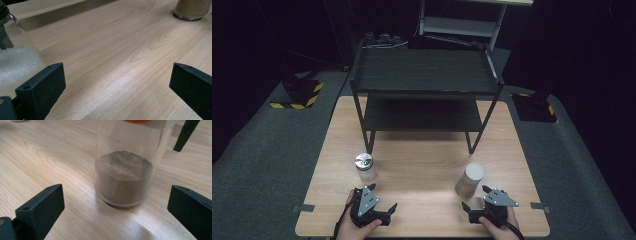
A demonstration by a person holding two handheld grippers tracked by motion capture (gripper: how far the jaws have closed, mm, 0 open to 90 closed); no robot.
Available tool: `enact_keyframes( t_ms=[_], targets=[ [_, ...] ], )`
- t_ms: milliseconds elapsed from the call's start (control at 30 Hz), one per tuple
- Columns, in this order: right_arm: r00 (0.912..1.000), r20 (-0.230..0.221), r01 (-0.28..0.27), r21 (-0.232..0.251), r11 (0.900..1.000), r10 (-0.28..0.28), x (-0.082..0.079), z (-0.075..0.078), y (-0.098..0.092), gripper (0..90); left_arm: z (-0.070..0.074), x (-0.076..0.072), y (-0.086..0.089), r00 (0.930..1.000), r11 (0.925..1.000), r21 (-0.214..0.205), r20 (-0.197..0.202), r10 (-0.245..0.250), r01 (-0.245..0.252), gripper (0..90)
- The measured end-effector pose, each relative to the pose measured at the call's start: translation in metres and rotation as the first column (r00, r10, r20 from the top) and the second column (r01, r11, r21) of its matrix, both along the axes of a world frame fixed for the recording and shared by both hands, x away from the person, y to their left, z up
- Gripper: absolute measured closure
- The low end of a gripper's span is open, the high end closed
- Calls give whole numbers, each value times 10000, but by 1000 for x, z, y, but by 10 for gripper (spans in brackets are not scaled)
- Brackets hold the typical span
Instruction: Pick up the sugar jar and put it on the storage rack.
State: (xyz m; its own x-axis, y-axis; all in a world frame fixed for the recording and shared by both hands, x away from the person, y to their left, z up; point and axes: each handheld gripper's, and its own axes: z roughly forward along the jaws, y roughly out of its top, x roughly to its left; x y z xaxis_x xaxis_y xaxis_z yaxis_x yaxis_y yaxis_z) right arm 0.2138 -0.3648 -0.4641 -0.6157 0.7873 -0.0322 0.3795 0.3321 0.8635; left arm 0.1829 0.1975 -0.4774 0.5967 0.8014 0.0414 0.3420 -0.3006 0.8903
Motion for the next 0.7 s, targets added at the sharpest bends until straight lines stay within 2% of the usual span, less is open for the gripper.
enact_keyframes(
  t_ms=[133, 400, 533, 700],
  targets=[
    [9998, -68, -167, 177, 9997, 168, 2, -1, -4, 9, 0, 0, -1, 10000, 10000, 42, -23, 28, -28, 10],
    [10000, -45, -73, 16, 10000, 73, 1, 0, -1, 9, 0, 0, -1, 10000, 10000, -8, 40, -8, 8, 9],
    [9997, -205, 117, 282, 9995, -111, 3, 0, -4, 8, -1, 1, 0, 10000, 9998, -176, -22, 46, -47, 8],
    [9996, -270, 12, 394, 9992, -1, 5, 0, -7, 8, -1, 1, 0, 9999, 9997, -206, -6, 127, -127, 8]
  ],
)
